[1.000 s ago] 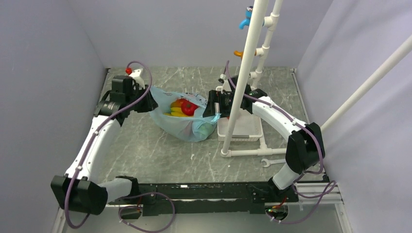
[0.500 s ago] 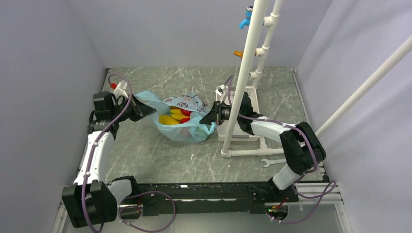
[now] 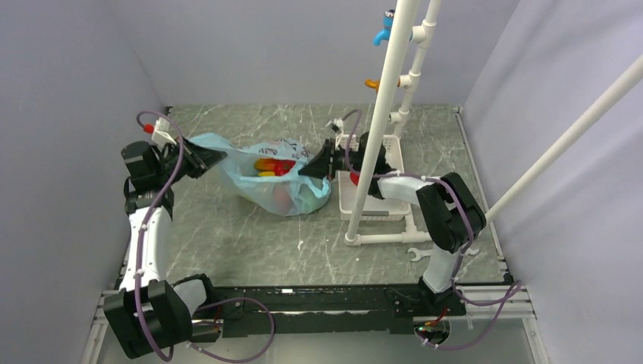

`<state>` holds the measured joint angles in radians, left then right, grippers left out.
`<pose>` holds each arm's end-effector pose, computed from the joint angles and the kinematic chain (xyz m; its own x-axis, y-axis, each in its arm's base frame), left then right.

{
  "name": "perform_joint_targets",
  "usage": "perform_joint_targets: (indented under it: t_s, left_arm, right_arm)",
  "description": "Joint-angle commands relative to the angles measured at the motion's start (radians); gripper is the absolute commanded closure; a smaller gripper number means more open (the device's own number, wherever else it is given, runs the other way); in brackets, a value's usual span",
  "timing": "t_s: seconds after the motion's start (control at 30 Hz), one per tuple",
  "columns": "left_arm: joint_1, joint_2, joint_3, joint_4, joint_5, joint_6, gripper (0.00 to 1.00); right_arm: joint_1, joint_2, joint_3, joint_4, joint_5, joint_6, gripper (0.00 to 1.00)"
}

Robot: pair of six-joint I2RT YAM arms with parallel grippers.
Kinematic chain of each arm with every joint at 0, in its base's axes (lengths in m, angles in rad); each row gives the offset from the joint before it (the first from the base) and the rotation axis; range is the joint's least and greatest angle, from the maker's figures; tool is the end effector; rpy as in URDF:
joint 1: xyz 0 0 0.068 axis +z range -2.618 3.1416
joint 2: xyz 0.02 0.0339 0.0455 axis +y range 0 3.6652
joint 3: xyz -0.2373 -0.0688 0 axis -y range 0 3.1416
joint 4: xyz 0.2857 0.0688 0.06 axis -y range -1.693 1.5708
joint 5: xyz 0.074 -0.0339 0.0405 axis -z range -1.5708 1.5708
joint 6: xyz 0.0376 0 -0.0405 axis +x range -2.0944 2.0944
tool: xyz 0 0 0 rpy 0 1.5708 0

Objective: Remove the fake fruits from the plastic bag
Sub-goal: Adjust the plastic bag at the center of the board.

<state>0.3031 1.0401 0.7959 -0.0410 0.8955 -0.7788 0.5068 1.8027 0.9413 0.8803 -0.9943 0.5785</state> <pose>0.2810 0.0571 0.2799 -0.5622 -0.6359 -0.5288 0.1874 0.5248 -0.8304 0.3350 0.2220 0.1685 -0.5315 0.0458 -0.8458 -0.8442 0.0534 0.5334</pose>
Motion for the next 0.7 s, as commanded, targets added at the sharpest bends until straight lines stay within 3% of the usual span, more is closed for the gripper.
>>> perform_joint_targets:
  t_s: [0.0, 0.13, 0.3, 0.4, 0.5, 0.57, 0.67]
  left_arm:
    - [0.027, 0.051, 0.154, 0.104, -0.021, -0.060, 1.00]
    - [0.028, 0.073, 0.190, 0.094, -0.031, -0.060, 1.00]
    - [0.027, 0.042, 0.095, 0.153, -0.032, -0.071, 1.00]
    - [0.027, 0.004, 0.083, -0.037, -0.045, 0.045, 1.00]
    - [0.026, -0.064, 0.062, -0.223, -0.098, 0.179, 1.00]
    - [0.026, -0.105, 0.048, -0.326, -0.155, 0.234, 0.96]
    - [0.026, -0.165, 0.002, -0.355, -0.159, 0.231, 0.79]
  right_arm:
    - [-0.004, -0.044, 0.168, -0.188, 0.046, -0.192, 1.00]
    - [-0.006, -0.075, 0.238, -0.319, 0.098, -0.267, 1.00]
    - [-0.051, -0.050, 0.209, -0.171, 0.086, -0.092, 1.00]
    - [-0.031, -0.057, 0.123, -0.142, 0.054, -0.049, 1.00]
    - [0.014, -0.122, -0.016, -0.202, 0.117, -0.105, 1.00]
    - [0.042, -0.147, -0.082, -0.229, 0.148, -0.138, 1.00]
    - [0.049, -0.152, -0.150, -0.219, 0.170, -0.137, 0.96]
